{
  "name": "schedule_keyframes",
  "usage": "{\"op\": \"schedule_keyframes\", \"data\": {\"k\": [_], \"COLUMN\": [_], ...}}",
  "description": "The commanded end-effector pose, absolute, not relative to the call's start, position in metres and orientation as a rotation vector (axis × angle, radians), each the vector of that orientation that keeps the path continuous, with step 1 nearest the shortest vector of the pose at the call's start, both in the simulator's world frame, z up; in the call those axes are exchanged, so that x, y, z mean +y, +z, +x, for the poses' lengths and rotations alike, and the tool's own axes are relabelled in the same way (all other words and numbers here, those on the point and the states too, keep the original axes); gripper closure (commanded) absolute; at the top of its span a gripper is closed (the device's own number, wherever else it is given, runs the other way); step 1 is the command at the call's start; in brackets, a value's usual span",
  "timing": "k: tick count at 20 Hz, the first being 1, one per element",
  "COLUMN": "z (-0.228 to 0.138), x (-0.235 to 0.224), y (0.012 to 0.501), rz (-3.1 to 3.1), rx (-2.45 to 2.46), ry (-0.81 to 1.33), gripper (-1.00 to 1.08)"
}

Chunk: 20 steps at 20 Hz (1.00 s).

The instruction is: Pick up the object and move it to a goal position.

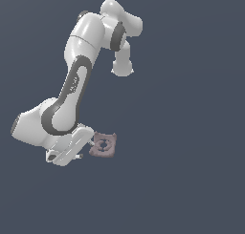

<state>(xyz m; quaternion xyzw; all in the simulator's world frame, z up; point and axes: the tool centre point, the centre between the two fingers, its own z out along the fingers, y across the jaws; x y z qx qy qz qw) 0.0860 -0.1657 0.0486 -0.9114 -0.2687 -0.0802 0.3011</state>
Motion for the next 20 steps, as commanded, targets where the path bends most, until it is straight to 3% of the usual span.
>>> {"op": "schedule_keyframes", "data": {"k": [1,15,16,20], "z": [0.088,0.087,0.087,0.087], "x": [-0.162,-0.144,-0.144,-0.144], "y": [0.048,0.024,0.024,0.024], "rz": [-2.418,-2.418,-2.418,-2.418], "rx": [-0.721,-0.721,-0.721,-0.721], "ry": [-0.214,-0.214,-0.214,-0.214], "gripper": [-0.60,-0.60,1.08,1.08]}}
